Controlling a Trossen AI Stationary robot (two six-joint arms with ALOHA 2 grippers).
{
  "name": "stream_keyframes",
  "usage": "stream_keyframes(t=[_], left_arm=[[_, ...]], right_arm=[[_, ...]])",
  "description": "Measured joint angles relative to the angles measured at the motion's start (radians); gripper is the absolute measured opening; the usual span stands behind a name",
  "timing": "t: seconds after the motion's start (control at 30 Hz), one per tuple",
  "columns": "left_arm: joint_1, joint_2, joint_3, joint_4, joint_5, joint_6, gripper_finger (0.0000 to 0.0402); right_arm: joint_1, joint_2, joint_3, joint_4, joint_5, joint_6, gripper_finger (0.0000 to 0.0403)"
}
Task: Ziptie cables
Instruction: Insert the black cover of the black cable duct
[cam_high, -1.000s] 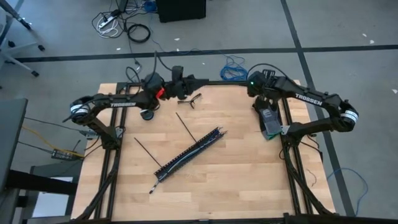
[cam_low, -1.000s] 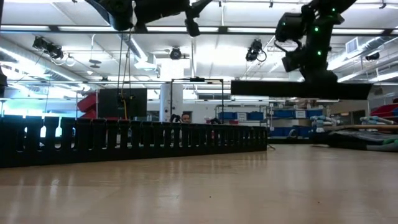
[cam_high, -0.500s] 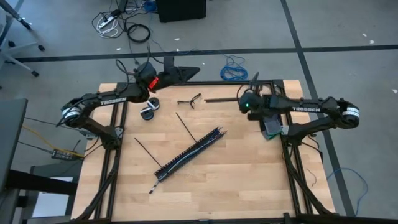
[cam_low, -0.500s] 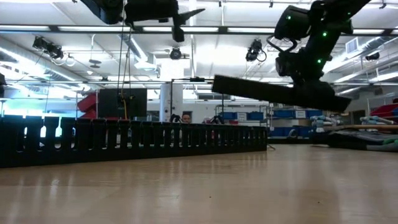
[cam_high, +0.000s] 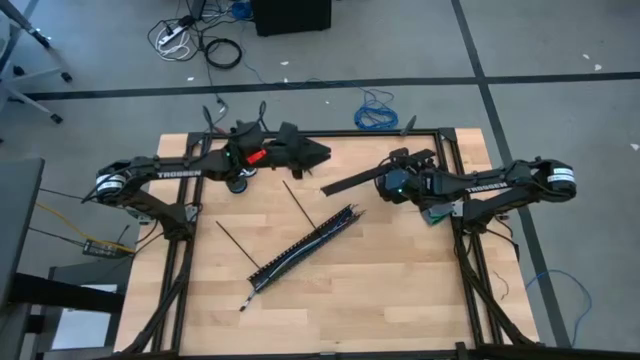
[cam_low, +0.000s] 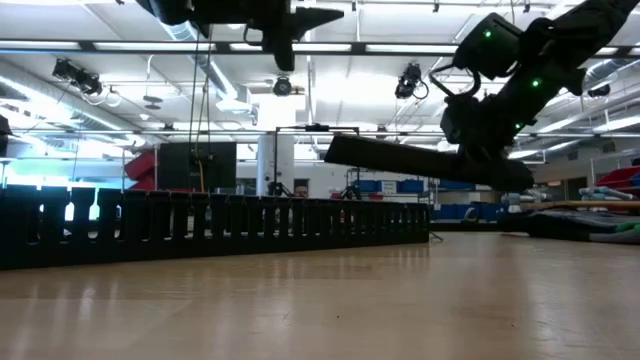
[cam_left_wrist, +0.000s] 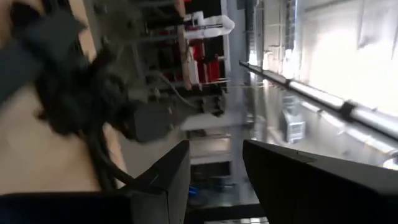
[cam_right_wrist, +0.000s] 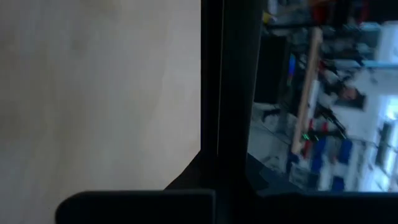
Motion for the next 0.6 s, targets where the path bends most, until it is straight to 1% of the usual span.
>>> stream_keyframes(t=[0.07, 0.13, 0.33, 0.43, 0.6], left_arm=[[-0.024, 0.000, 0.000, 0.006, -0.014, -0.092, 0.0142], [-0.056, 0.000, 0.000, -0.023, -0.057, -0.178, 0.0142], [-0.148, 0.000, 0.000, -0.263, -0.174, -0.447, 0.0142], [-0.160, 0.000, 0.000, -0.315, -0.226, -0.501, 0.0142], [-0.158, 0.000, 0.000, -0.316, -0.307, -0.548, 0.0141]], right_arm=[[-0.004, -0.019, -0.004, 0.019, 0.039, 0.008, 0.0005], [-0.009, -0.043, -0.004, 0.059, 0.067, 0.004, 0.0005], [-0.009, -0.120, -0.005, 0.229, 0.092, -0.057, 0.0005], [-0.009, -0.149, -0.005, 0.251, 0.092, -0.069, 0.0005], [-0.010, -0.173, -0.005, 0.254, 0.080, -0.092, 0.0005]])
